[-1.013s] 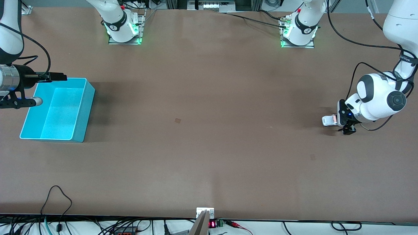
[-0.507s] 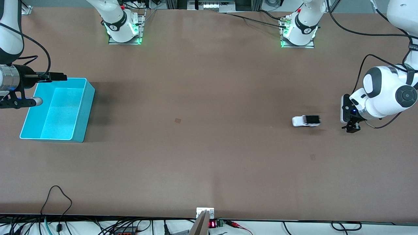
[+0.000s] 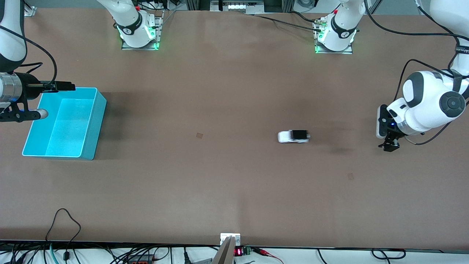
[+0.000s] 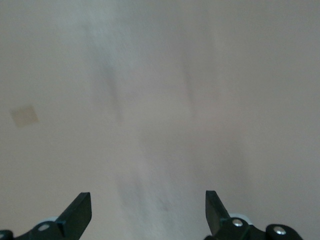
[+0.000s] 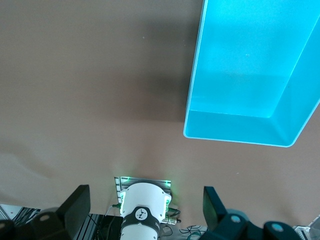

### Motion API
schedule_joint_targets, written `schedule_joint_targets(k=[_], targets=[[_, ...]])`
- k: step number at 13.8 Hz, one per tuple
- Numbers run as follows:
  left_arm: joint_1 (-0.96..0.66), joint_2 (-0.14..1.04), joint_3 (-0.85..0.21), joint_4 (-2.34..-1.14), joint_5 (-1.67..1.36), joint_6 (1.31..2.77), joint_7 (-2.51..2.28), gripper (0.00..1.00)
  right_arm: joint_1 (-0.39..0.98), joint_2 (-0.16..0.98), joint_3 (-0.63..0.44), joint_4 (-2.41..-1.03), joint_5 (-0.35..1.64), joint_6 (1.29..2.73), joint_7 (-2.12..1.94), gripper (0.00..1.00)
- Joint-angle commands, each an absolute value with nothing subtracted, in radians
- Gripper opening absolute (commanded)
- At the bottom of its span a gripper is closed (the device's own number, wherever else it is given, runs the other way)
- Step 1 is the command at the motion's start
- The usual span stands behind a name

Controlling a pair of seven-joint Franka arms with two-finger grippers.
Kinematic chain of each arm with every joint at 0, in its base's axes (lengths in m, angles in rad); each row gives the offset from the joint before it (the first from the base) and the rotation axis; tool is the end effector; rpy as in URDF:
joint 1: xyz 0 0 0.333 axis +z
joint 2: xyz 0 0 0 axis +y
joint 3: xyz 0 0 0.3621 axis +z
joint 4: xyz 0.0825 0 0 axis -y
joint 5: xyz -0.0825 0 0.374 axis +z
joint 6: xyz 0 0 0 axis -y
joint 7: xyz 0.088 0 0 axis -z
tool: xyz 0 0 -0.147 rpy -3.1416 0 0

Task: Wind and store white jeep toy
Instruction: 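Open the left gripper, releasing the jeep to roll toward the bin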

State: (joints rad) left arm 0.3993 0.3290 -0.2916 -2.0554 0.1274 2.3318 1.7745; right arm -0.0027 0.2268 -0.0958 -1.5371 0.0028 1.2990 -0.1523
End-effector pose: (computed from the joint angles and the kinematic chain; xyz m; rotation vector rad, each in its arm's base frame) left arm 0.5883 0.0743 0.2900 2.0022 -2.3814 -0.0290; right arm 0.5551 -0.0493 0.5061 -3.0190 -0.0774 0.7113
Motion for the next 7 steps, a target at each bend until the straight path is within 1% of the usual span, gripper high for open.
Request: schedule_joint_targets(k=[1,7], targets=[[0.355,0.299,-0.288,-2.052,0.034,2.316,1.778,1.00,-0.006,0.225,-0.092,-1.534,0.018,1.285,-0.152,1.00],[0.267,0.250,-0.287,-2.052,0.006,2.316,1.565,1.00,-0.006,0.225,-0.092,-1.535,0.018,1.285,-0.150,1.00]])
